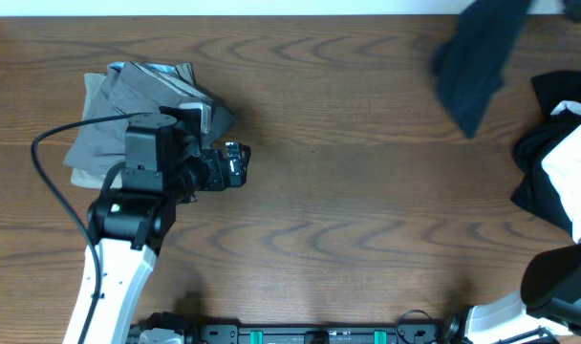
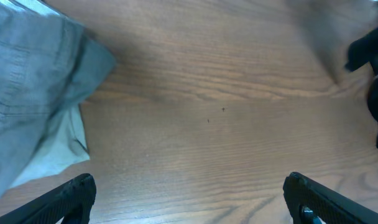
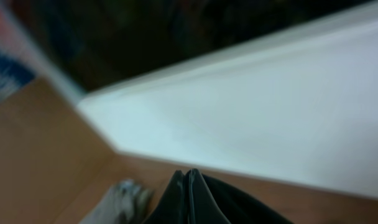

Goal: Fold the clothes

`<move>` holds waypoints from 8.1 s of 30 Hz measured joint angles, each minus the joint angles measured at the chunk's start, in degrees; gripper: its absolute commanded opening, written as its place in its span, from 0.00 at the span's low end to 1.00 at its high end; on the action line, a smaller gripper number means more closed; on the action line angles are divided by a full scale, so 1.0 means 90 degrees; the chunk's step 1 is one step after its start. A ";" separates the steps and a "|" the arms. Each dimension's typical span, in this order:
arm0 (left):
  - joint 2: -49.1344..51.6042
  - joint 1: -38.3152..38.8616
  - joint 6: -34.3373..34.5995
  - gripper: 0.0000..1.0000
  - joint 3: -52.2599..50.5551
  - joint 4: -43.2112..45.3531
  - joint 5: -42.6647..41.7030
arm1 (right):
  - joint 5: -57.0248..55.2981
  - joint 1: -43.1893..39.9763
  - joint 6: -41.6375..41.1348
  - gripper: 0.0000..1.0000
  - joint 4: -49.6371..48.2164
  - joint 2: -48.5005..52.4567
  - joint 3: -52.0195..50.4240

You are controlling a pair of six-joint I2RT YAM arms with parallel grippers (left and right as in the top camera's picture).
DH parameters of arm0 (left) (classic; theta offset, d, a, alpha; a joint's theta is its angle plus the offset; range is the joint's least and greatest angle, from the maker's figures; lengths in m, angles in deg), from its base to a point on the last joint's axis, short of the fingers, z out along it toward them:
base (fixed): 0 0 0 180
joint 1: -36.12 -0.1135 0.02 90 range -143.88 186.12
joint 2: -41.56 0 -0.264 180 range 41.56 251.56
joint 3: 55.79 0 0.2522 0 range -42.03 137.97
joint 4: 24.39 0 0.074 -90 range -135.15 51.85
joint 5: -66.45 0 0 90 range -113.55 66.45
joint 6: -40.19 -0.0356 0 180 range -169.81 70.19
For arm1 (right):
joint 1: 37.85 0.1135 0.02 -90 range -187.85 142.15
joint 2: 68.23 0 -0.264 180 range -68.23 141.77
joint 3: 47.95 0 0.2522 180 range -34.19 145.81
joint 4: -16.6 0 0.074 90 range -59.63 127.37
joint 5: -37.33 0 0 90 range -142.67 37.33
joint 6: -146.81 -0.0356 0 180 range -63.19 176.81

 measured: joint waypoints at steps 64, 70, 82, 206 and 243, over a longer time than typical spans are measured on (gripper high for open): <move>0.2234 0.2093 0.0267 0.25 0.0010 0.2931 -0.0685 | 0.0175 0.3303 0.4252 0.01 0.2637 -0.1205 -0.0002; 0.2232 0.2096 0.0311 0.19 0.0010 0.2856 -0.0962 | -0.0619 0.3303 0.4221 0.01 0.3041 -0.1205 -0.0002; 0.1307 0.1627 0.0279 0.11 0.0010 0.2283 -0.0678 | -0.4945 0.3286 0.4340 0.01 0.4265 -0.1056 -0.0002; -0.0840 0.1518 -0.0058 0.07 0.0010 0.1574 0.0947 | -0.3699 0.3810 0.3147 0.51 0.3699 0.2844 -0.1299; -0.1180 0.1518 -0.0053 0.07 0.0010 0.1649 0.0945 | -0.4799 0.1931 0.2807 0.01 0.4090 -0.1212 -0.1239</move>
